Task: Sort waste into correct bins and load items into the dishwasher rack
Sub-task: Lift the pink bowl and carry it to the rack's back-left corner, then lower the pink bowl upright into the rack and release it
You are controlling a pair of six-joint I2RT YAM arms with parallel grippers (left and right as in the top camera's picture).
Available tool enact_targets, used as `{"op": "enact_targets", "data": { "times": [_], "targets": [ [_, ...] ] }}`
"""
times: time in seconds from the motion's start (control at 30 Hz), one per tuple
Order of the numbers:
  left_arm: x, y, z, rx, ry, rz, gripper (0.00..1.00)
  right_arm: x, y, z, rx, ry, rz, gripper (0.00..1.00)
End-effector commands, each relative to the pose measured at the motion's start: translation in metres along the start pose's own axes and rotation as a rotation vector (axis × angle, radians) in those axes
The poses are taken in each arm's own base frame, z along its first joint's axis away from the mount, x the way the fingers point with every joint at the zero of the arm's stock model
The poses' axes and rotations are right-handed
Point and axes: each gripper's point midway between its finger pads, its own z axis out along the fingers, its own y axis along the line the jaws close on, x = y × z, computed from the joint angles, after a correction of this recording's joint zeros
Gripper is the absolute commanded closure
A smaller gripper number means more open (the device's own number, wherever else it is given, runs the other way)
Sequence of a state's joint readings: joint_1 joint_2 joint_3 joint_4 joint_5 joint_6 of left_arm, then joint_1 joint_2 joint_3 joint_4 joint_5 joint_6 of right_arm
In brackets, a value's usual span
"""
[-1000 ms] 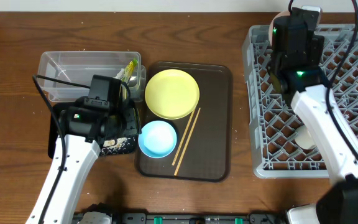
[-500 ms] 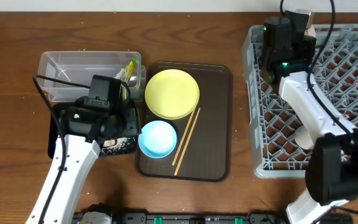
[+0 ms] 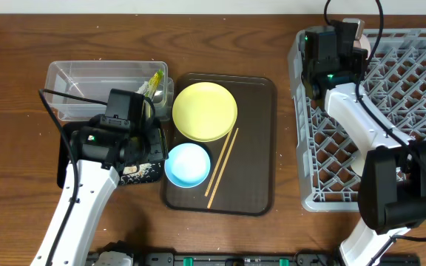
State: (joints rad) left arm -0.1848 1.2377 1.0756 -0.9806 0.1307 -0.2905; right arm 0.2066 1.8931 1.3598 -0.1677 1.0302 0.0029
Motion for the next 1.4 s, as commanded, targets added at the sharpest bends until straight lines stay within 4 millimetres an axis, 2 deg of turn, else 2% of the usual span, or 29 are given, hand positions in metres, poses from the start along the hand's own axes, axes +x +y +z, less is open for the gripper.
{"op": "enact_targets", "data": {
  "times": [0.0,0.5,0.73,1.07,1.37],
  "targets": [
    [-0.002,0.002,-0.002,-0.009,-0.011,-0.003,0.37,0.001,0.004,-0.002,0.024,-0.002,-0.019,0.99],
    [-0.002,0.002,-0.002,-0.009,-0.011,-0.003,0.37,-0.001,0.006,-0.002,0.022,-0.014,-0.002,0.99],
    [-0.002,0.002,-0.002,-0.009,-0.011,-0.003,0.37,0.01,0.017,0.001,0.019,0.006,-0.045,0.99],
    [-0.002,0.002,-0.002,-0.009,-0.011,-0.003,0.36,0.011,0.049,-0.022,-0.07,-0.018,-0.086,0.99],
    [-0.002,0.002,-0.002,-0.009,-0.011,-0.003,0.37,0.023,0.061,-0.041,-0.103,-0.002,-0.161,0.99]
  ]
}}
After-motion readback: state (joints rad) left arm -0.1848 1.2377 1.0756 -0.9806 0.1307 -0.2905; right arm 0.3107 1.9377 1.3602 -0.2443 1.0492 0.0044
